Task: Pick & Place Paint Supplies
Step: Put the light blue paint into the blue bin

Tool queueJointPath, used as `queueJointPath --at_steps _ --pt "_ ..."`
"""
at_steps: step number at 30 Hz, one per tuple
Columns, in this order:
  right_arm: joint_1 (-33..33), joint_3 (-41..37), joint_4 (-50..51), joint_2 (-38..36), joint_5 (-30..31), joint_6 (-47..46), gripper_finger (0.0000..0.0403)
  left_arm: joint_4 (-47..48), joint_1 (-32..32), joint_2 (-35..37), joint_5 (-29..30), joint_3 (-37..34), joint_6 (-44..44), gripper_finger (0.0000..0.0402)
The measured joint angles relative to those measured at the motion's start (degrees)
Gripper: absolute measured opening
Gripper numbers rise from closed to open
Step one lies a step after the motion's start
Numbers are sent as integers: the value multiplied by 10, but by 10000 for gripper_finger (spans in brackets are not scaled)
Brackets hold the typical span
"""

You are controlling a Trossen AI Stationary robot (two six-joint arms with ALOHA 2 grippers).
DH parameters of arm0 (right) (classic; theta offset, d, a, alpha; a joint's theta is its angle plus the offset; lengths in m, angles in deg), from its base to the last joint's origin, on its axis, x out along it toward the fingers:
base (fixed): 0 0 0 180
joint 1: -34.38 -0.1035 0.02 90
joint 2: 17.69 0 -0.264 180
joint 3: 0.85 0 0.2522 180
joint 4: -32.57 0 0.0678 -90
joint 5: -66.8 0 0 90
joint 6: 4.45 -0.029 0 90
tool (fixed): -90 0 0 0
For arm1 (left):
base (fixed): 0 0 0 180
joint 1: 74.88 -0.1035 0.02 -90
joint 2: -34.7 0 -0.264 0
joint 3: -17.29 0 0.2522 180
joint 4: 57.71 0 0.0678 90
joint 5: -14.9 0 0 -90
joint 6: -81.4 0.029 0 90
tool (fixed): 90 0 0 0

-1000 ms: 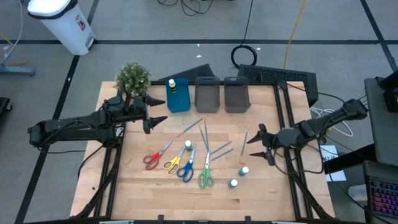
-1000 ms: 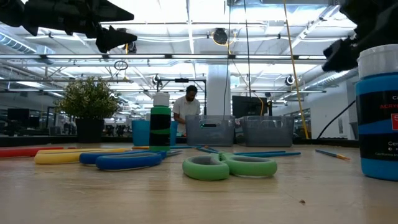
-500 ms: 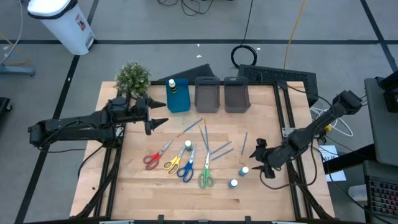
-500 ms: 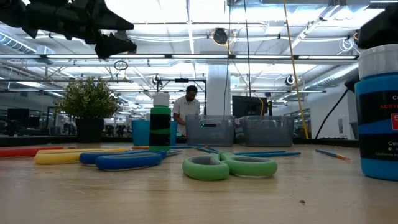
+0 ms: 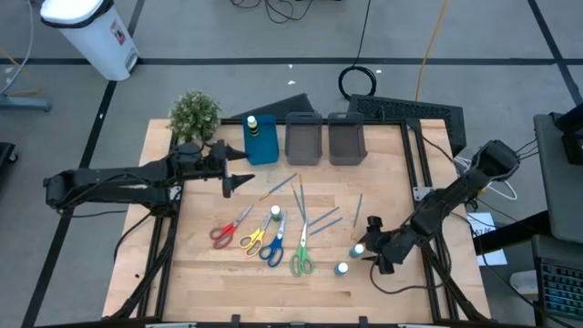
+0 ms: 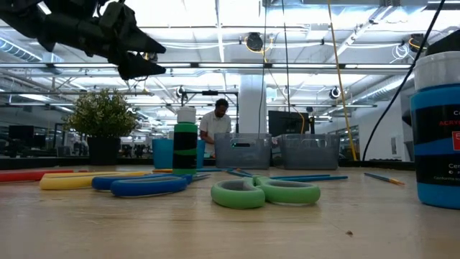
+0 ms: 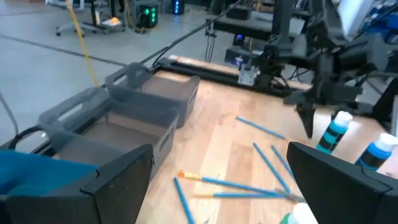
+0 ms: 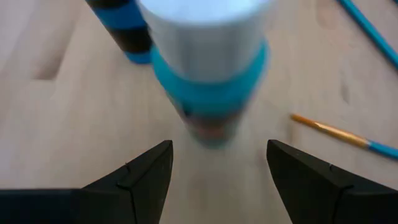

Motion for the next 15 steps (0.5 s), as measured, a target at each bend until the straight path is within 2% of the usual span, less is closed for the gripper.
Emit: queueJointPath --at_steps 7,12,15 --pt "-2 0 -70 66 18 18 251 -22 0 -8 -18 0 2 379" --pt "-2 0 -96 79 41 36 248 -23 0 -8 -18 0 7 379" --pt "-1 0 -97 79 44 42 229 -23 0 -8 -18 0 7 379"
